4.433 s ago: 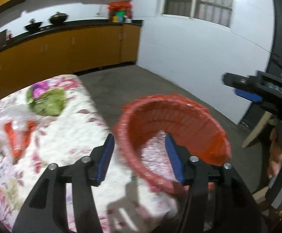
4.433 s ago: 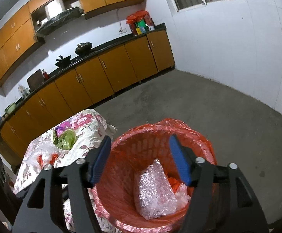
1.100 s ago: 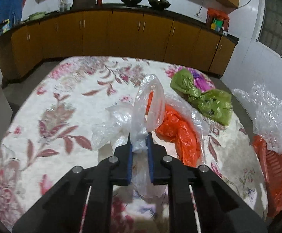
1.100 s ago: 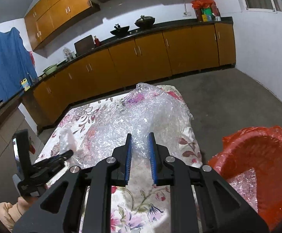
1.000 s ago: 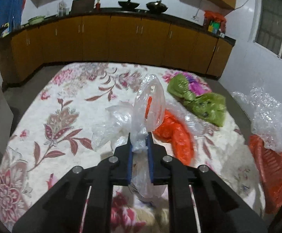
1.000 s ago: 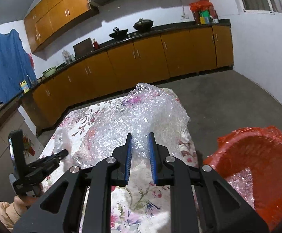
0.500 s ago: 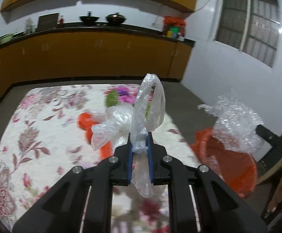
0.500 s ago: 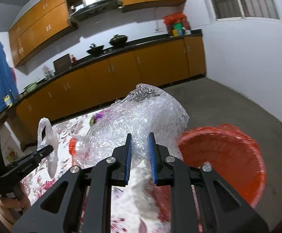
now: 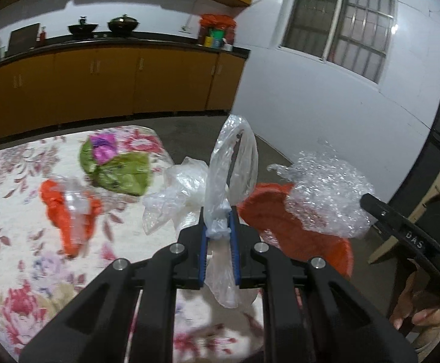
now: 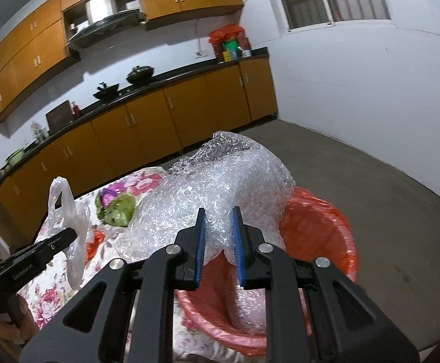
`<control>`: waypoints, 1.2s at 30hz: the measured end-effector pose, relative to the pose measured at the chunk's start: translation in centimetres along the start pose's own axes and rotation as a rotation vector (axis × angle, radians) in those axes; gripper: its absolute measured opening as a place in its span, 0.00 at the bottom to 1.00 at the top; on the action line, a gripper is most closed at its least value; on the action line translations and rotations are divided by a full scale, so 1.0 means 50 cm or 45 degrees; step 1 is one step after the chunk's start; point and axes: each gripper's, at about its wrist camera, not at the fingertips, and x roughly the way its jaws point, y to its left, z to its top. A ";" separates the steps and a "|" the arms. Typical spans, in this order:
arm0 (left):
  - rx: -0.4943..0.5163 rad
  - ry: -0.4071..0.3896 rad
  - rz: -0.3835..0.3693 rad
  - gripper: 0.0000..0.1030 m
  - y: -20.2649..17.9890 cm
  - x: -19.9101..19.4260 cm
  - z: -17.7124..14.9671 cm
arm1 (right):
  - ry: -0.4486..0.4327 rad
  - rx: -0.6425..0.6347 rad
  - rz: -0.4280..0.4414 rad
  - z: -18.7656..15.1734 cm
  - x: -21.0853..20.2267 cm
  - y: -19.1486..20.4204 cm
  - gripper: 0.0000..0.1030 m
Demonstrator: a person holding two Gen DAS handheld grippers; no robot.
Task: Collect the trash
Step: 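Carry the clear bag and bubble wrap over the basket and open both tools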
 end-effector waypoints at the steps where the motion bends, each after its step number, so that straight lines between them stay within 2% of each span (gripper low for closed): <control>1: 0.005 0.008 -0.012 0.14 -0.008 0.007 -0.001 | 0.001 0.007 -0.006 -0.001 -0.001 -0.005 0.17; 12: 0.037 0.107 -0.140 0.14 -0.085 0.096 -0.015 | 0.015 0.067 -0.063 -0.003 0.008 -0.056 0.17; 22: 0.057 0.189 -0.210 0.15 -0.130 0.168 -0.031 | 0.055 0.111 -0.082 -0.004 0.031 -0.082 0.17; 25: 0.051 0.214 -0.221 0.20 -0.134 0.189 -0.038 | 0.070 0.120 -0.080 -0.006 0.037 -0.093 0.18; 27: 0.045 0.231 -0.224 0.29 -0.134 0.201 -0.044 | 0.078 0.126 -0.080 -0.006 0.041 -0.095 0.19; 32: 0.037 0.274 -0.214 0.38 -0.125 0.222 -0.060 | 0.103 0.142 -0.069 -0.015 0.044 -0.107 0.35; 36: 0.031 0.272 -0.169 0.43 -0.105 0.219 -0.067 | 0.109 0.149 -0.065 -0.014 0.044 -0.112 0.40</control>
